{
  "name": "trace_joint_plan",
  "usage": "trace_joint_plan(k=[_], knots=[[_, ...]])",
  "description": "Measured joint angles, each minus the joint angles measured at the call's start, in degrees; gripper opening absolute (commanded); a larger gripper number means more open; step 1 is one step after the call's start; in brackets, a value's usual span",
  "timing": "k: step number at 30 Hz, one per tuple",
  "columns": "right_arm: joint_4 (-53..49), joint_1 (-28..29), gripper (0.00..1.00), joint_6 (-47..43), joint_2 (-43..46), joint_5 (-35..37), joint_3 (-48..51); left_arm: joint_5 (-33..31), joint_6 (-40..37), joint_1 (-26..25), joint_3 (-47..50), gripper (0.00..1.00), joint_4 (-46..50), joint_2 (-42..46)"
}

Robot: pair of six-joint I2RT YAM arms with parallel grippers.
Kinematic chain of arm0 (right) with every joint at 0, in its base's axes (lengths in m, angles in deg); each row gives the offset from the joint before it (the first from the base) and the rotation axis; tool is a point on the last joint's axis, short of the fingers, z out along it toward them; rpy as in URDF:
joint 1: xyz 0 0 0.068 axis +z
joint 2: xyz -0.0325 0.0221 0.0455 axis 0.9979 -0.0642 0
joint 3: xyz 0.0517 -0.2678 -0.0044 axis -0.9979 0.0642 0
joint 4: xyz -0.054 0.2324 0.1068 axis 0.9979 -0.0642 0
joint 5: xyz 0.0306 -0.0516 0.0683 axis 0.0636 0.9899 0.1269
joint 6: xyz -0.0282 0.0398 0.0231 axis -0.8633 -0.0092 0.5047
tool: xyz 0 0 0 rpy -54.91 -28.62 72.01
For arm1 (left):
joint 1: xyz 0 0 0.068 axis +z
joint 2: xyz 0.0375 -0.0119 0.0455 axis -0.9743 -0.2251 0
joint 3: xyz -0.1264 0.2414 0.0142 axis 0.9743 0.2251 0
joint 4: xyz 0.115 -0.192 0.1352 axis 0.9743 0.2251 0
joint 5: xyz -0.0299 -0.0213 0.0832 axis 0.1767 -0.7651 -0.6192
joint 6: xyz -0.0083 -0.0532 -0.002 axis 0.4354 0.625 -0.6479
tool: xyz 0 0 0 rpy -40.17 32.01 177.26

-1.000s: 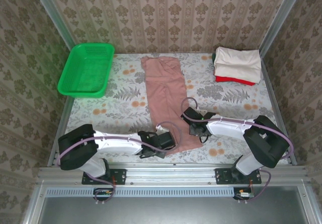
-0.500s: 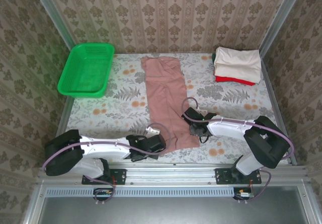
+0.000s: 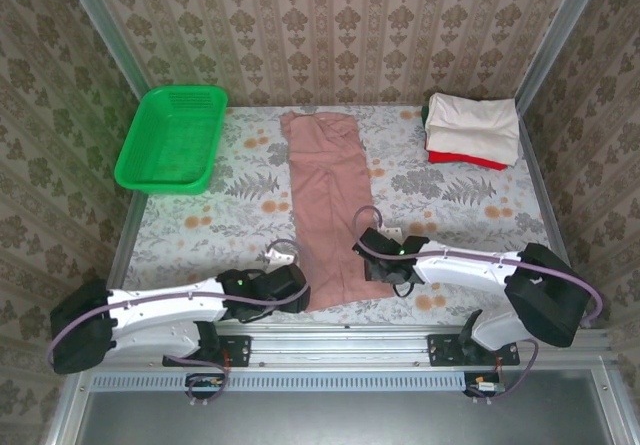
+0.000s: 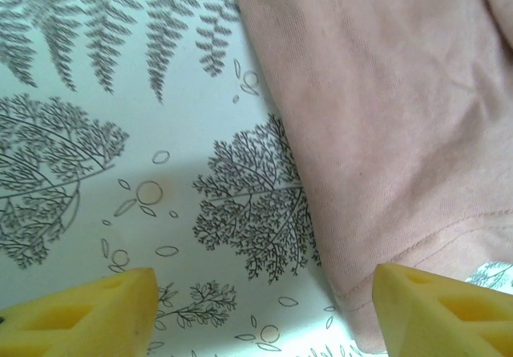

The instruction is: Fold and stack the t-shirts

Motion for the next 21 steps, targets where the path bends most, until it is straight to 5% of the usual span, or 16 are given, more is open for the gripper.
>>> trace_joint_plan(k=[8,13,21], knots=[[-2.4,5.3,0.68,4.3,-4.4,2.9,-1.1,0.7,-1.5,1.0,0.0,0.77,-1.0,-6.6],[-4.6,6.5,0.67,7.1,-5.0,5.0,-1.6,-0.5,-2.7,1.1,-2.5,0.56,0.2,-12.3],[-8.0,6.5,0.68,8.7,0.2,6.3,1.5,-1.1,-2.7,2.3,-1.5,0.37,-0.8,-12.5]])
